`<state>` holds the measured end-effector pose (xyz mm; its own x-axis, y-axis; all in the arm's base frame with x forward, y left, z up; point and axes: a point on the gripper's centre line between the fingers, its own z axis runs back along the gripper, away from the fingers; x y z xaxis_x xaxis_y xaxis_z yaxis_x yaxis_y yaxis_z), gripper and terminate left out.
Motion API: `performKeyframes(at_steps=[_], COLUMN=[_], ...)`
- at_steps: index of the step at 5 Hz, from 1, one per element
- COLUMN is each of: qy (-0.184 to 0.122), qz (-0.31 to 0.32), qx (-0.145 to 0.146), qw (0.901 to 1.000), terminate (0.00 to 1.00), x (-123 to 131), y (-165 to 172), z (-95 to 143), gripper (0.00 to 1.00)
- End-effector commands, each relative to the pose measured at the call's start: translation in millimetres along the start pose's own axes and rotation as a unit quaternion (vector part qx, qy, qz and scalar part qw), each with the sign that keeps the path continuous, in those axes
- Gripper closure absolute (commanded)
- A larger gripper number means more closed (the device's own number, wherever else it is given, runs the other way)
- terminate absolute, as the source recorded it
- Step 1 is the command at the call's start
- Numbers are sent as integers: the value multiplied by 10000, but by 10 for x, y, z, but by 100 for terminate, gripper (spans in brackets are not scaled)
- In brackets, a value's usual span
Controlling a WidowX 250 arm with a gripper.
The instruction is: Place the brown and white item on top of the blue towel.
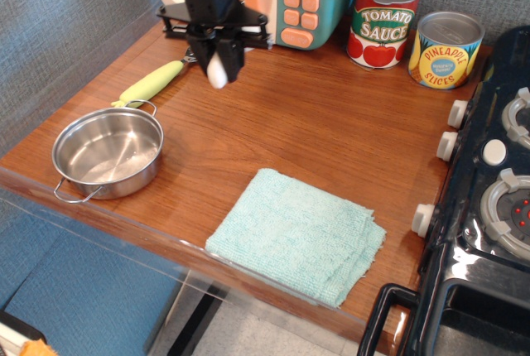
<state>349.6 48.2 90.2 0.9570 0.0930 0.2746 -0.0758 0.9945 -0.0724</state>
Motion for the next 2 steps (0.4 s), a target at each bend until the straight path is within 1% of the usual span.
performKeyframes(at_steps=[1, 2], qy=[169, 322], qz=[-1023, -1214], qx=[-106, -84], qw=[9945, 9920], terminate=[0, 0], x=[-946, -1139], y=[-689, -799], z=[288, 166], gripper=[100, 100])
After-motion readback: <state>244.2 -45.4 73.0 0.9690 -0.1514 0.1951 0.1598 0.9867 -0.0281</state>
